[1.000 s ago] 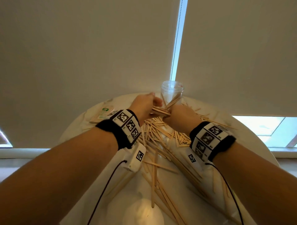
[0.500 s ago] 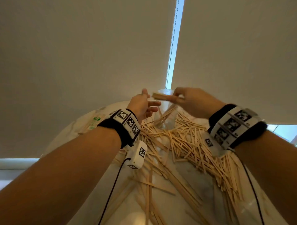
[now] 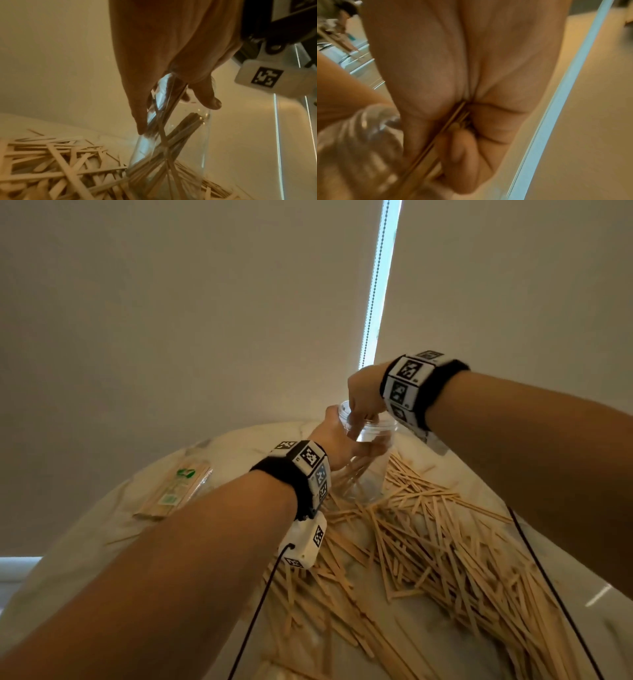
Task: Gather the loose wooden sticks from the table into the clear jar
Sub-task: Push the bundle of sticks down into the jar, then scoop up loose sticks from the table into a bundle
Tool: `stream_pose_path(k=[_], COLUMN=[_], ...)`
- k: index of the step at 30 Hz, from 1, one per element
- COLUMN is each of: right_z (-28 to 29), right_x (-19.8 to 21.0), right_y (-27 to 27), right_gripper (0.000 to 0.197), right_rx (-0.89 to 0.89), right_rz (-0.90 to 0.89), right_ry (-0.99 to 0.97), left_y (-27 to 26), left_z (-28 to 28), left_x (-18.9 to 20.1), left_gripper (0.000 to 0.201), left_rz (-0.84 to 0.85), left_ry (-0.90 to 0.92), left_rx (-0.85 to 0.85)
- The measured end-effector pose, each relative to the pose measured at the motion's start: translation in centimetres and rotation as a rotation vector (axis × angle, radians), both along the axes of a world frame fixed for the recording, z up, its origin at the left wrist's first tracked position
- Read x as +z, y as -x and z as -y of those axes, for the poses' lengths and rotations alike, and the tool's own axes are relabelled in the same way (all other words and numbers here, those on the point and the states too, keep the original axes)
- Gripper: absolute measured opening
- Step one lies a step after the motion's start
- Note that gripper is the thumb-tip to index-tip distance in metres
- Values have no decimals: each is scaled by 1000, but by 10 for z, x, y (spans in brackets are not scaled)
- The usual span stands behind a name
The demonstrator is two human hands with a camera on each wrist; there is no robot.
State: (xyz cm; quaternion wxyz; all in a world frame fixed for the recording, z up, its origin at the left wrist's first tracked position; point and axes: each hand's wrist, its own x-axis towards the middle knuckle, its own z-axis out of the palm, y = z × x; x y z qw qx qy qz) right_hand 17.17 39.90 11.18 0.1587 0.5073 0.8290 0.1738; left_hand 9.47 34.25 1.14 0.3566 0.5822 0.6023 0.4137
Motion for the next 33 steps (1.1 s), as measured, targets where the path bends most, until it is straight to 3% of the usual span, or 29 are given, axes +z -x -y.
stream_pose_path(k=[4, 8, 13, 16, 21, 23, 26, 30, 33], right_z=[-9, -11, 4, 21, 78, 105, 135, 162, 175], right_x=[-15, -12, 3, 20, 26, 12, -25, -72, -93], right_y=[0, 1, -7, -24, -64, -80, -99, -115, -123], right_gripper=[30, 43, 27, 20, 29, 29, 35, 76, 93], right_rx=[-120, -126, -135, -114, -12, -8, -98, -275, -308], right_rz=[-44, 111, -287, -543, -683, -727, -608, -206, 15], right_ry=[101, 57, 224, 221, -42, 12, 227, 314, 353], left_y=[-2, -2, -1, -2, 9, 18, 33, 43, 38], left_z=[5, 2, 3, 6, 36, 59, 101, 169, 214], left_x=[-8, -9, -11, -7, 3, 7, 8, 9, 8], left_gripper=[99, 92, 90, 97, 103, 88, 50, 55, 54], left_rz=[-24, -113, -106, -65, -287, -454, -703, -1042, -975], left_ry=[-41, -50, -52, -49, 76, 66, 90, 378, 615], left_rx=[30, 40, 39, 38, 13, 54, 79, -108, -219])
